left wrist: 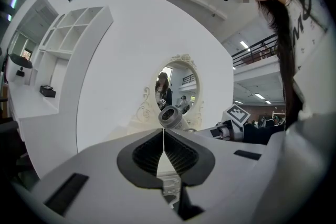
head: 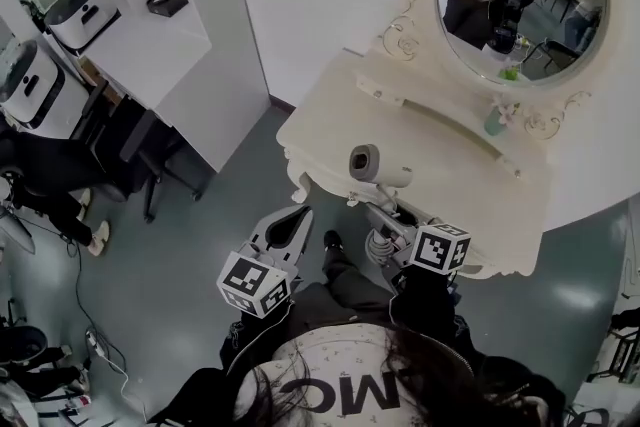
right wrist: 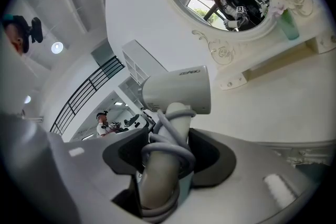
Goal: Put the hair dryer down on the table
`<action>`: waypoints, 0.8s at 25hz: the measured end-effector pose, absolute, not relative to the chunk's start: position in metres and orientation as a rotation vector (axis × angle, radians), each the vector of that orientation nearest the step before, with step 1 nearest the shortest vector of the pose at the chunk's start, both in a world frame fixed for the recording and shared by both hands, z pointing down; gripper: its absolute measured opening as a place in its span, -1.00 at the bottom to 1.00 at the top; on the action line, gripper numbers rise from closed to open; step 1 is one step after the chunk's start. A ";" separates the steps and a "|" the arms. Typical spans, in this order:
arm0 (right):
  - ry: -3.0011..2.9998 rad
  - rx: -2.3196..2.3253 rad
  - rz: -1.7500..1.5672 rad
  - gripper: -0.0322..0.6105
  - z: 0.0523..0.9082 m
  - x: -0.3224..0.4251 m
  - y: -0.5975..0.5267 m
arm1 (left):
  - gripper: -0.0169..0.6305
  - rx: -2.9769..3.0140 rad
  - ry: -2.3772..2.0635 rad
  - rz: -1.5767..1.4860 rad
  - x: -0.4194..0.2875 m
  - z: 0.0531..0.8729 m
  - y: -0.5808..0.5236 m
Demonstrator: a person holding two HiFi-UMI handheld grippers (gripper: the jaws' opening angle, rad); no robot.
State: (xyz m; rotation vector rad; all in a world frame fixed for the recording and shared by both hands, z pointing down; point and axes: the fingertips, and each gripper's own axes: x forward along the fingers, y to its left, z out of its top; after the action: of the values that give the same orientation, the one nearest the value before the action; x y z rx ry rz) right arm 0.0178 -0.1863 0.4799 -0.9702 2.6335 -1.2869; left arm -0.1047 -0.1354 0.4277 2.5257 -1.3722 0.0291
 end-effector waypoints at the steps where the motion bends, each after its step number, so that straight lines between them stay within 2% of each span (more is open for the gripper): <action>1: 2.636 -0.970 -1.292 -0.13 0.483 0.015 -0.194 | -0.99 2.517 -1.388 0.032 -0.110 0.428 -0.140; 12: 2.711 -0.976 -1.386 -0.13 0.524 -0.016 -0.298 | -0.99 2.444 -1.463 0.045 -0.141 0.433 -0.229; 20: 2.815 -1.022 -1.461 -0.13 0.587 -0.032 -0.369 | -0.99 2.392 -1.485 0.089 -0.150 0.434 -0.274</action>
State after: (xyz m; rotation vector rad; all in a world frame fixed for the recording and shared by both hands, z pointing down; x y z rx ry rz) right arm -0.0319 -0.3687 0.5873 -1.0221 2.8154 -1.4610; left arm -0.1498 -0.2736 0.4339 2.3919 -1.4850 0.0886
